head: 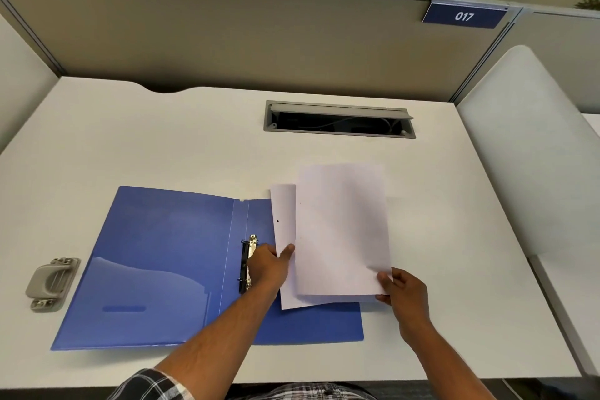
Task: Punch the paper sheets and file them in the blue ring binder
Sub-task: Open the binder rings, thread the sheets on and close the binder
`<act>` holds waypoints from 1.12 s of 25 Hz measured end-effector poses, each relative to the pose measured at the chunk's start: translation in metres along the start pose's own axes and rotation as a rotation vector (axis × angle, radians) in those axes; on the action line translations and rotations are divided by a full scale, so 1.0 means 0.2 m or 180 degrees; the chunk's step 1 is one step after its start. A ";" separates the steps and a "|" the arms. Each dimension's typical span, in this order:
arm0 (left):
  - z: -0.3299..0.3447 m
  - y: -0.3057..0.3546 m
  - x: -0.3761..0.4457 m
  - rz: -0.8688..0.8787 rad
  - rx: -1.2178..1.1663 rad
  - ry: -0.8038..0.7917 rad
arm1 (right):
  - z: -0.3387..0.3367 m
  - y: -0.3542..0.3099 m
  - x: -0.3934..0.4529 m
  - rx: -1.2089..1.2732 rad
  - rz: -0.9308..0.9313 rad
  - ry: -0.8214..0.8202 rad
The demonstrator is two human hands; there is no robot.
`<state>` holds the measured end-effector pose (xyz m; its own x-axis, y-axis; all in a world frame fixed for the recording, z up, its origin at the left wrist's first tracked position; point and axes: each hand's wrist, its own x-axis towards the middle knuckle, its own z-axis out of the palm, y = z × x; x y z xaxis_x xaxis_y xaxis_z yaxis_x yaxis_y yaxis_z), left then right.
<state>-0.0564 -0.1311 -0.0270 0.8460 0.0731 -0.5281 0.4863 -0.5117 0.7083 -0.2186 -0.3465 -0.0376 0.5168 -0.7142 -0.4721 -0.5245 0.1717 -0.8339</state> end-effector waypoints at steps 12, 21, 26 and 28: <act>0.02 -0.09 0.01 0.1793 0.2604 -0.0790 | 0.06 0.04 0.00 -0.1203 0.0007 0.0793; 0.01 -0.10 0.06 0.1836 0.3306 -0.1136 | 0.10 -0.05 -0.04 -0.1469 0.0104 0.0573; 0.02 -0.03 0.07 0.1701 0.3522 -0.1271 | 0.12 -0.04 -0.02 -0.1570 0.0187 0.0527; 0.03 -0.03 0.08 0.1708 0.3425 -0.1187 | 0.12 -0.03 -0.01 -0.1003 0.0275 0.0593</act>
<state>-0.0475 -0.1313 -0.0417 0.6832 -0.5159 -0.5169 -0.4715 -0.8521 0.2272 -0.1999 -0.3305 -0.0381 0.3446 -0.8224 -0.4526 -0.7583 0.0403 -0.6506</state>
